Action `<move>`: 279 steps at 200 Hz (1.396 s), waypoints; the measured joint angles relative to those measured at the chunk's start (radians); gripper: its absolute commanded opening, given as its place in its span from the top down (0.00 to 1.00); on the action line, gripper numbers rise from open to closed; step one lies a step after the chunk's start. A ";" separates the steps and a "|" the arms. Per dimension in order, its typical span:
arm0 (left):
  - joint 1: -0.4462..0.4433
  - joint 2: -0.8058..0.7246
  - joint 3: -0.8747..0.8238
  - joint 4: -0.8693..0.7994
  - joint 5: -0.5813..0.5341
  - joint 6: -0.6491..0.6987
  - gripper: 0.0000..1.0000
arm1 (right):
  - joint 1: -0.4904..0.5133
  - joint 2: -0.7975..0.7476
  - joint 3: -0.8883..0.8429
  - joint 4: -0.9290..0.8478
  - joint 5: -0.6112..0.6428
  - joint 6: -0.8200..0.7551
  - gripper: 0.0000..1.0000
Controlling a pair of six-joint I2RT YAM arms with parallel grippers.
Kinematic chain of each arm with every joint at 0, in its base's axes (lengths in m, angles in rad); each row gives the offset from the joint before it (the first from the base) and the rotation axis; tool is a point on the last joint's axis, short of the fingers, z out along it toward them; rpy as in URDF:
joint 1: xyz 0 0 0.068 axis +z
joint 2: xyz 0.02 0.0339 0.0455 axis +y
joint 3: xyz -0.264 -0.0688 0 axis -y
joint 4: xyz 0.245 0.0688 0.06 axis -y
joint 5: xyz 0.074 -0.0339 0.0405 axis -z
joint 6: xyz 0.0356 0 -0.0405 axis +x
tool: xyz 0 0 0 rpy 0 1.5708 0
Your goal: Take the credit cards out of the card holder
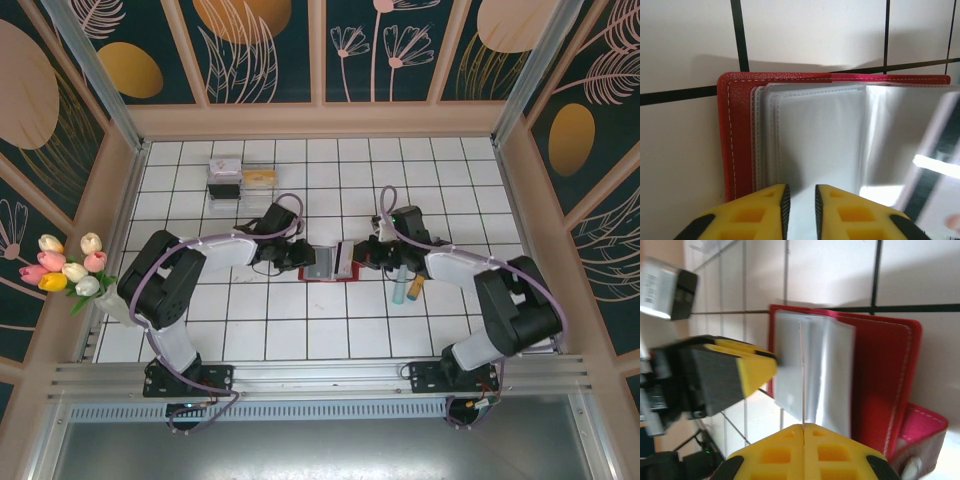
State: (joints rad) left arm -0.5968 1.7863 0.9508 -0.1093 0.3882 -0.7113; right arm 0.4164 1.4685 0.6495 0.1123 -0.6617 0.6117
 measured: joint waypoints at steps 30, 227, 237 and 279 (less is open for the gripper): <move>0.001 -0.043 0.040 -0.068 -0.018 0.028 0.59 | -0.001 -0.099 0.000 0.028 -0.005 0.080 1.00; -0.053 -0.378 0.074 0.056 -0.180 0.613 0.16 | 0.007 -0.051 0.257 -0.222 0.129 0.726 1.00; -0.058 -0.379 0.066 0.084 -0.169 0.658 0.17 | 0.008 -0.033 0.276 -0.254 0.121 0.735 1.00; -0.080 -0.377 0.060 0.121 -0.126 0.820 0.23 | 0.009 0.013 0.319 -0.320 0.084 0.767 1.00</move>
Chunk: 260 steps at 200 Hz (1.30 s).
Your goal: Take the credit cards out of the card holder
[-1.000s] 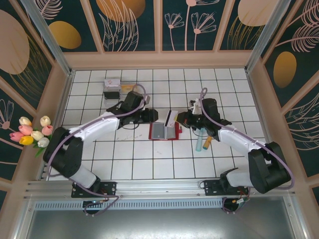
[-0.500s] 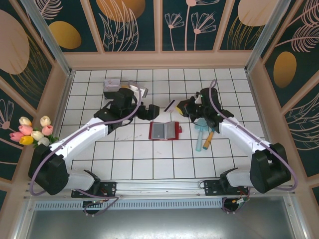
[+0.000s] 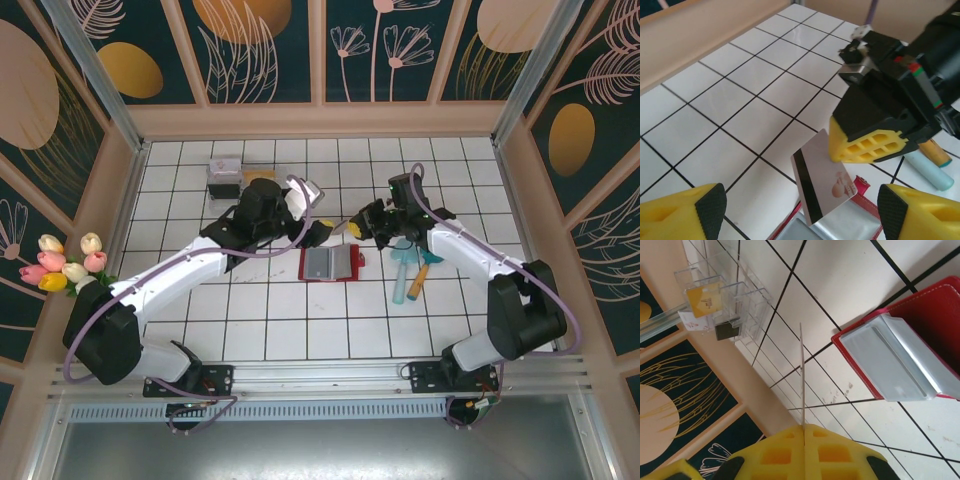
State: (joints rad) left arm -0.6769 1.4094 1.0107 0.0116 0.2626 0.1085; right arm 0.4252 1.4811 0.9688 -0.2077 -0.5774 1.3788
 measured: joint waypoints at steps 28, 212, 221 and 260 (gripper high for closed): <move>-0.022 0.026 0.000 -0.002 0.021 0.104 0.24 | 0.000 0.009 0.000 -0.020 -0.008 0.018 1.00; -0.038 0.147 -0.034 0.026 0.144 0.468 0.72 | 0.003 0.008 0.000 -0.029 -0.034 0.053 1.00; -0.038 0.148 -0.032 0.030 0.144 0.468 0.76 | 0.004 0.008 0.000 -0.029 -0.036 0.054 1.00; -0.040 0.156 -0.020 0.045 0.140 0.476 0.90 | 0.005 0.003 0.000 -0.028 -0.044 0.068 1.00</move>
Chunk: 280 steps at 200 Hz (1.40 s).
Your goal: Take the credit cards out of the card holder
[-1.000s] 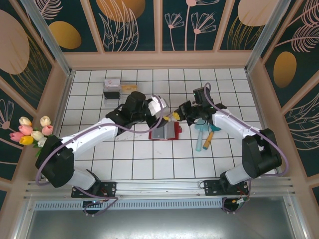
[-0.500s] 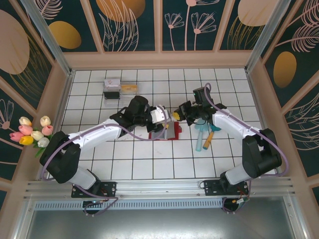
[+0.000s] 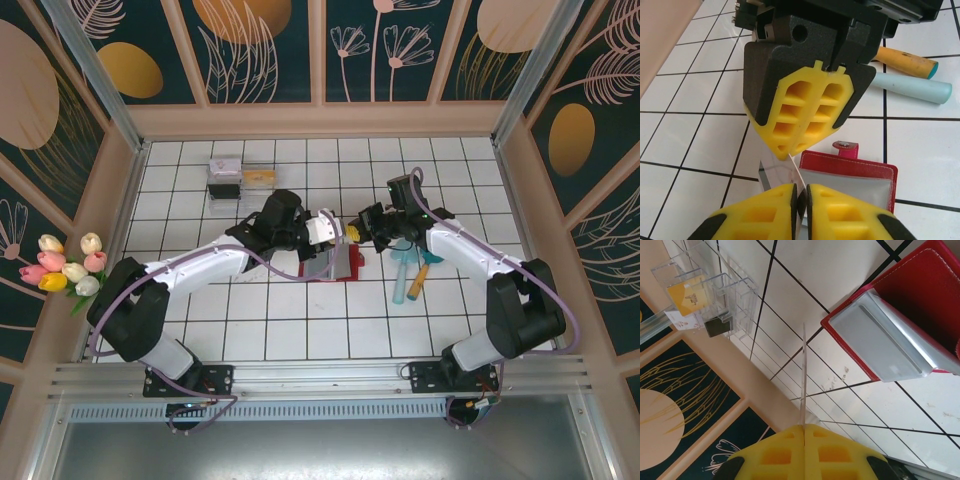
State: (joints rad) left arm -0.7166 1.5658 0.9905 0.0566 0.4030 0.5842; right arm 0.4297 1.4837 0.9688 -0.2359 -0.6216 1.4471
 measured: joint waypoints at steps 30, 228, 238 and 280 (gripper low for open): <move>-0.003 0.001 0.008 0.000 -0.015 0.015 1.00 | -0.001 -0.006 0.000 -0.001 0.010 0.003 1.00; 0.480 -0.154 0.134 -0.225 0.137 0.010 1.00 | -0.074 -0.418 -0.084 -0.077 0.212 -0.183 0.01; 0.521 -0.142 0.142 -0.225 0.145 -0.002 1.00 | -0.070 -0.421 -0.084 -0.076 0.226 -0.203 0.01; 0.666 -0.069 0.206 -0.223 0.179 -0.020 1.00 | -0.056 -0.354 -0.066 -0.059 0.272 -0.350 0.01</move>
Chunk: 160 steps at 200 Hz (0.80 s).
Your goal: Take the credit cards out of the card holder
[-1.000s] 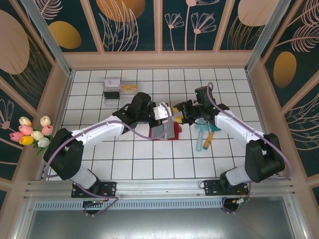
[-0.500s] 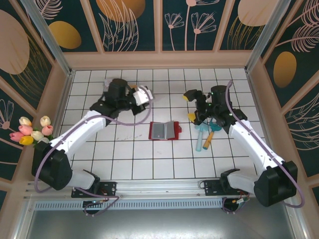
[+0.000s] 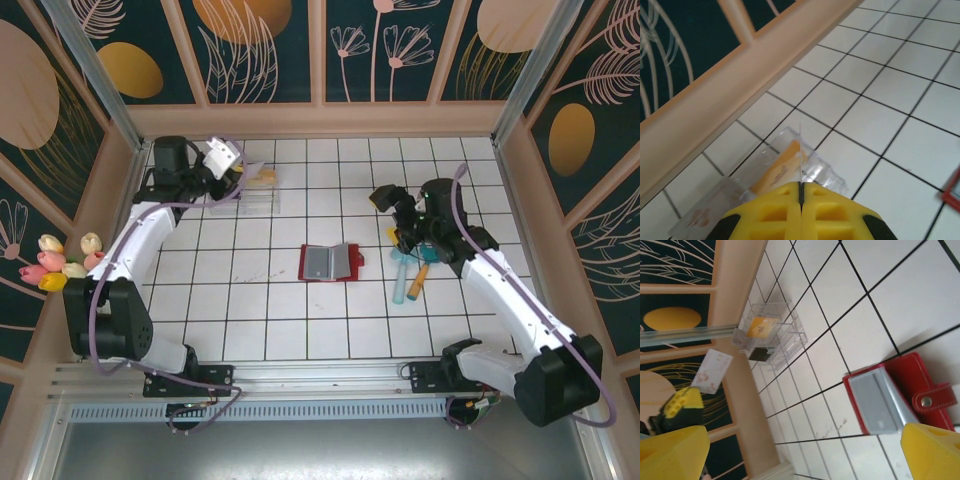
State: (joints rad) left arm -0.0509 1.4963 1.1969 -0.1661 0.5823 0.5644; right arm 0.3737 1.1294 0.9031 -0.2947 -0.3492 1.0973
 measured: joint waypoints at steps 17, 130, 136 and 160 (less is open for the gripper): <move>0.057 0.019 0.018 0.003 0.028 0.000 1.00 | 0.001 0.043 0.000 0.040 0.005 -0.068 0.01; 0.175 0.363 0.425 -0.265 0.137 0.292 1.00 | 0.002 0.274 0.217 0.119 -0.019 -0.360 0.01; 0.175 0.381 0.447 -0.283 0.137 0.311 1.00 | 0.002 0.275 0.223 0.117 -0.017 -0.360 0.01; 0.175 0.441 0.523 -0.353 0.141 0.376 1.00 | 0.002 0.274 0.227 0.119 0.002 -0.359 0.01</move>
State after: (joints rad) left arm 0.1242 1.9369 1.7195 -0.5190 0.7235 0.9405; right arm 0.3752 1.4036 1.1305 -0.1761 -0.3470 0.7380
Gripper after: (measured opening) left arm 0.056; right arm 0.990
